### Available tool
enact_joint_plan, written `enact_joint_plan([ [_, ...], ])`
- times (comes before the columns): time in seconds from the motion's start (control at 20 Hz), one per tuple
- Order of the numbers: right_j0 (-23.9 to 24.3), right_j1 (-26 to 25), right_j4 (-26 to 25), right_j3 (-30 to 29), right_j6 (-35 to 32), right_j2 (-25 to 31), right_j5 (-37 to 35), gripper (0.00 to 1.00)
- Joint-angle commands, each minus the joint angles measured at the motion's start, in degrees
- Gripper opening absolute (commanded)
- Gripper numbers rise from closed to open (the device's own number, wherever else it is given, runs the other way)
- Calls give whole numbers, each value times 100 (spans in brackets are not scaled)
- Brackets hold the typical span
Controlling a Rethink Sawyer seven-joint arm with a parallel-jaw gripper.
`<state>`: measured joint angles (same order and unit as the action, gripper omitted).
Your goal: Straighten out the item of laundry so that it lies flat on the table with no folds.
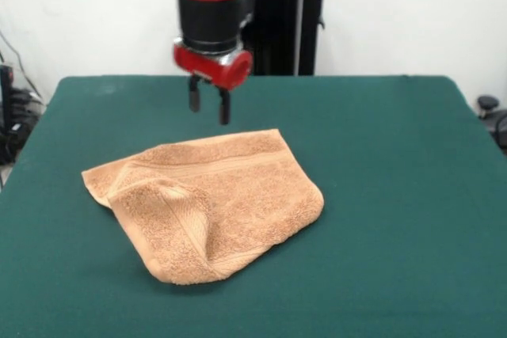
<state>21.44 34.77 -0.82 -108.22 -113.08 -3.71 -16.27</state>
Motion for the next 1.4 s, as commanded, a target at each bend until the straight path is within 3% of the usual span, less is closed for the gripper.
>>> enact_joint_plan([
  [0.05,377,-726,-701,972,568,176,-166,100],
  [0.6,1192,-1201,-1670,1855,792,740,-405,100],
  [1.4,1103,-1074,-1811,1881,356,861,-664,100],
])
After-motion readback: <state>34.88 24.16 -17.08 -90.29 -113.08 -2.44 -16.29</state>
